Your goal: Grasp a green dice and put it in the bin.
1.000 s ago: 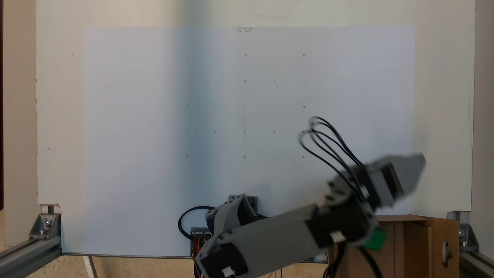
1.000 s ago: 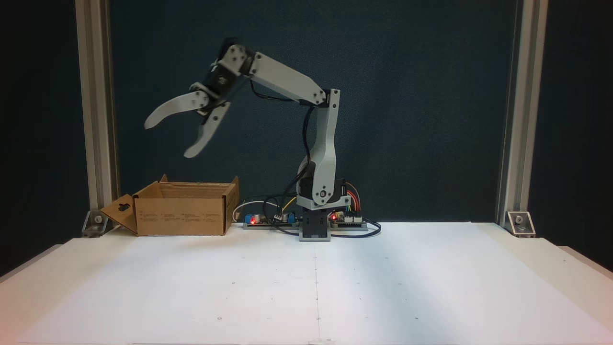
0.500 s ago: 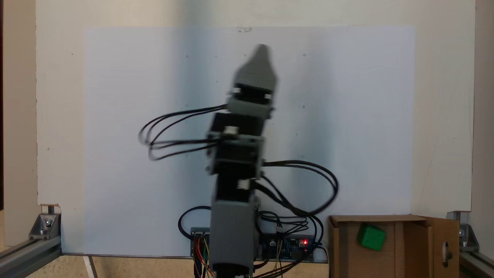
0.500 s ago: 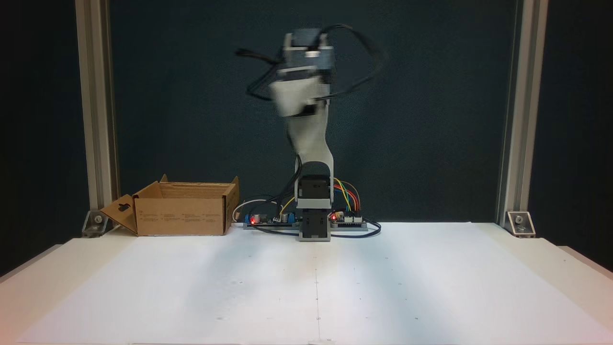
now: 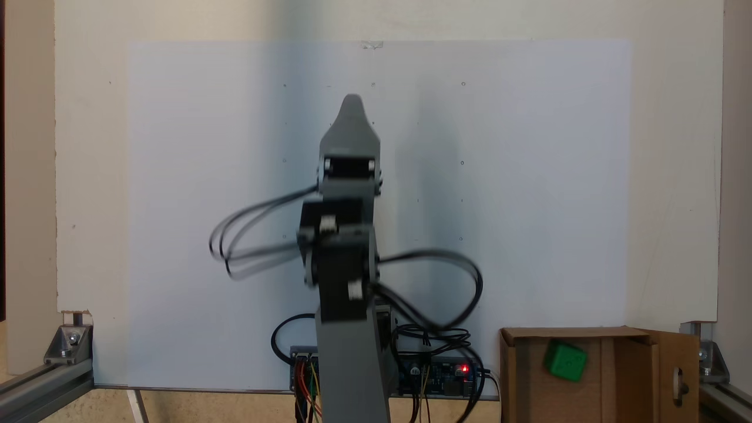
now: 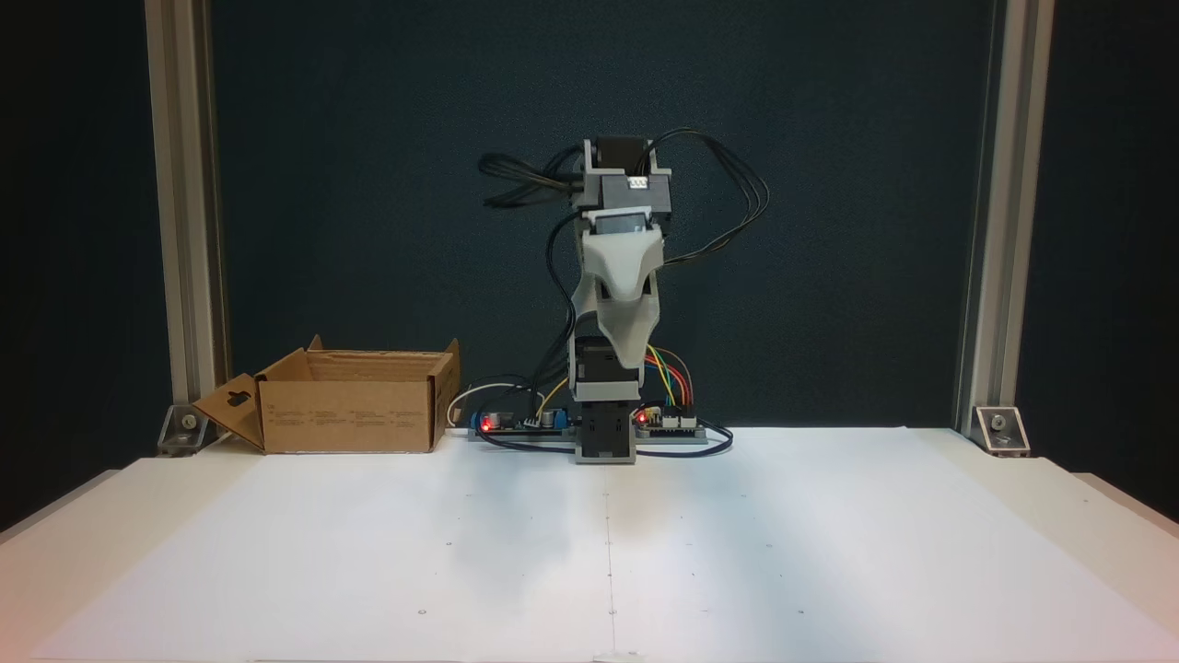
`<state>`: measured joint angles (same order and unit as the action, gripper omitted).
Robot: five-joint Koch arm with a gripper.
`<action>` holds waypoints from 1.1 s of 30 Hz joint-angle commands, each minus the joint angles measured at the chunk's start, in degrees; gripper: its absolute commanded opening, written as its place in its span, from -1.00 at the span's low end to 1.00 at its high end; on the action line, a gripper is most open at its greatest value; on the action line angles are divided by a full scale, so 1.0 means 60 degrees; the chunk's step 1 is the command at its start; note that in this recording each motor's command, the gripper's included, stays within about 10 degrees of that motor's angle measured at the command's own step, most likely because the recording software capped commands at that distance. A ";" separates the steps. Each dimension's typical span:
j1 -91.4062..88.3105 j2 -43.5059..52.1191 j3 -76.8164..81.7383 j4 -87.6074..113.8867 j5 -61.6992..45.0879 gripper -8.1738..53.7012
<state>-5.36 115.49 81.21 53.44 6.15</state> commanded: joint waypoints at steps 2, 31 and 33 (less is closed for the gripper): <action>-0.0234 0.0879 0.0952 -0.1960 0.0498 0.66; 0.0601 0.3369 0.7251 -1.1130 0.0176 0.66; 0.0630 0.3384 0.7676 -1.1613 -0.0029 0.66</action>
<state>-1.23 129.38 127.97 -8.26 6.33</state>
